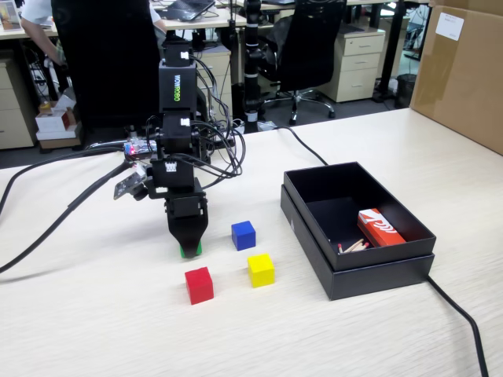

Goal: Put the green cube on top of the red cube

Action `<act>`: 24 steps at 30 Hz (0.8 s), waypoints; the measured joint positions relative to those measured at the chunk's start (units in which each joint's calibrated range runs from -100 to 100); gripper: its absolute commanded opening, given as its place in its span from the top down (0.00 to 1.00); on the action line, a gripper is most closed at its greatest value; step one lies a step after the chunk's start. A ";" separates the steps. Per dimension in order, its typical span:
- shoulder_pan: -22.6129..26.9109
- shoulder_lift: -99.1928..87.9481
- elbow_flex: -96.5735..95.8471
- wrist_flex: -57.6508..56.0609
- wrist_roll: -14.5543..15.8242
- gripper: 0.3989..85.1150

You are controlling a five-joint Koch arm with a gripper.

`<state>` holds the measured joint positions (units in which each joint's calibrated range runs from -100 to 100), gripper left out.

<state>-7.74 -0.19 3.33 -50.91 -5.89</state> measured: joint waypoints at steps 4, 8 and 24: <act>0.10 -5.57 7.49 -4.26 0.83 0.99; 0.59 -5.57 15.61 -4.26 1.56 0.99; 0.93 19.94 37.15 -4.41 2.88 0.99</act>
<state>-6.81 19.74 40.48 -55.32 -3.00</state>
